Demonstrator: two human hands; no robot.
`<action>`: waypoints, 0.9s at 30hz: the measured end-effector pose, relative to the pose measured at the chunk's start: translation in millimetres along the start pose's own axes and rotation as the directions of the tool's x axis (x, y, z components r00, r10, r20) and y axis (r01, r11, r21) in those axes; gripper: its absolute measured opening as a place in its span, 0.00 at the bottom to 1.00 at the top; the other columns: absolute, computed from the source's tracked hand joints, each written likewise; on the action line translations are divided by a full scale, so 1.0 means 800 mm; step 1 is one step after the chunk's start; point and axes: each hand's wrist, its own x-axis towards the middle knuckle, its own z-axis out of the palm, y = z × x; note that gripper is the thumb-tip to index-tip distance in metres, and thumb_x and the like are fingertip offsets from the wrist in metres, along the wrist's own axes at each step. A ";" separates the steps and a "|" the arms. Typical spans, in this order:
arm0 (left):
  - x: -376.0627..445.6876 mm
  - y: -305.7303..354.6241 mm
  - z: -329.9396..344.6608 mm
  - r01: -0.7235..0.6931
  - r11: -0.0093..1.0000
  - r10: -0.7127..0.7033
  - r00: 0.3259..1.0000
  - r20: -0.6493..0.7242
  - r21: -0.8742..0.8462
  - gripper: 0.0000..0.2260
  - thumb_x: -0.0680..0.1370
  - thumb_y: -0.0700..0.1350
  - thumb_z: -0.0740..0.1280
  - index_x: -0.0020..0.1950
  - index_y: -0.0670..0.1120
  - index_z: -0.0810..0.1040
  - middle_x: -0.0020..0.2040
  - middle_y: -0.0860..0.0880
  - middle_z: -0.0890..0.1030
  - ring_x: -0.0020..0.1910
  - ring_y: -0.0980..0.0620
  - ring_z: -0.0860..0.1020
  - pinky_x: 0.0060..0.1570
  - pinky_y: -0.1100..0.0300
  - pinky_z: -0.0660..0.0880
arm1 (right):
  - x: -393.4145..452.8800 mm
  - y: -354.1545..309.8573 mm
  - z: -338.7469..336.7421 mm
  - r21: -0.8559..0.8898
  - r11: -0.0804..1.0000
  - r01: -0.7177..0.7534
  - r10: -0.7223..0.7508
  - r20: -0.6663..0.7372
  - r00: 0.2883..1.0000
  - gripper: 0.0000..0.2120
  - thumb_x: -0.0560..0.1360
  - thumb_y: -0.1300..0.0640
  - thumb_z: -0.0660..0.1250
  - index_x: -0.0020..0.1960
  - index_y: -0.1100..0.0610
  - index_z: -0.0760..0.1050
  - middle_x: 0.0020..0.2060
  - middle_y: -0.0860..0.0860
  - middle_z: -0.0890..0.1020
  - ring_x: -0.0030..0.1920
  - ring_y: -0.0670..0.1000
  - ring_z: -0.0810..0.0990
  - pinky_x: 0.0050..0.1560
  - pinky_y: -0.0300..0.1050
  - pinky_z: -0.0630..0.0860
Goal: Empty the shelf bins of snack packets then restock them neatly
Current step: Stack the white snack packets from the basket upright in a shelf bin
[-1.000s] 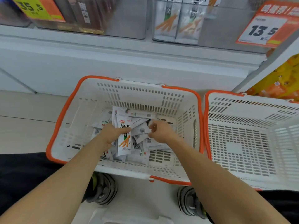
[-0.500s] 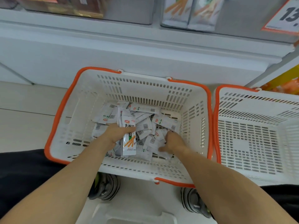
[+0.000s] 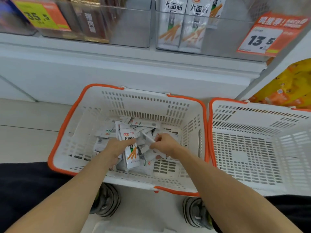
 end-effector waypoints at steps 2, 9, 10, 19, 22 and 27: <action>-0.008 0.006 0.003 0.004 0.991 -0.003 1.000 0.010 -0.132 0.15 0.73 0.44 0.77 0.55 0.38 0.82 0.50 0.37 0.85 0.46 0.41 0.84 0.50 0.45 0.81 | -0.014 -0.014 0.015 0.146 0.986 0.085 -0.083 -0.018 0.996 0.11 0.73 0.56 0.75 0.47 0.56 0.73 0.50 0.60 0.84 0.45 0.57 0.85 0.41 0.54 0.83; -0.038 0.024 -0.003 -0.058 0.915 0.114 0.986 0.118 -0.400 0.15 0.73 0.50 0.73 0.47 0.38 0.82 0.38 0.39 0.83 0.23 0.50 0.74 0.21 0.63 0.70 | -0.048 -0.033 0.049 0.368 0.879 0.304 -0.266 -0.152 0.952 0.05 0.75 0.53 0.75 0.46 0.54 0.81 0.46 0.55 0.85 0.43 0.55 0.84 0.48 0.54 0.83; -0.040 0.026 -0.004 -0.072 0.905 0.145 0.978 0.147 -0.419 0.16 0.72 0.51 0.72 0.49 0.37 0.81 0.37 0.39 0.83 0.20 0.52 0.71 0.20 0.64 0.66 | -0.051 -0.036 0.045 0.390 0.867 0.310 -0.261 -0.175 0.949 0.04 0.73 0.56 0.77 0.44 0.53 0.82 0.45 0.56 0.86 0.44 0.57 0.85 0.48 0.55 0.84; -0.054 0.046 0.002 -0.142 0.919 0.248 0.934 0.258 -0.369 0.38 0.59 0.52 0.82 0.64 0.35 0.77 0.56 0.33 0.82 0.31 0.47 0.83 0.23 0.60 0.76 | -0.060 -0.067 0.002 0.289 0.910 0.299 -0.296 -0.055 0.954 0.25 0.64 0.56 0.84 0.56 0.52 0.77 0.48 0.48 0.84 0.45 0.45 0.84 0.39 0.38 0.82; -0.055 0.051 0.000 -0.081 0.913 0.179 0.961 0.213 -0.399 0.27 0.71 0.48 0.72 0.66 0.35 0.76 0.55 0.34 0.83 0.32 0.46 0.84 0.23 0.61 0.76 | -0.054 -0.070 -0.031 0.161 0.953 0.255 -0.265 0.039 0.964 0.19 0.68 0.55 0.81 0.56 0.52 0.79 0.51 0.50 0.85 0.51 0.51 0.85 0.54 0.51 0.83; -0.049 0.052 -0.010 -0.103 0.939 0.167 0.971 0.172 -0.328 0.15 0.78 0.49 0.69 0.56 0.37 0.78 0.45 0.39 0.83 0.24 0.52 0.79 0.20 0.66 0.70 | -0.067 -0.073 -0.090 -0.368 0.897 0.243 -0.084 0.398 0.914 0.25 0.74 0.55 0.76 0.68 0.44 0.75 0.58 0.50 0.82 0.56 0.56 0.83 0.59 0.57 0.80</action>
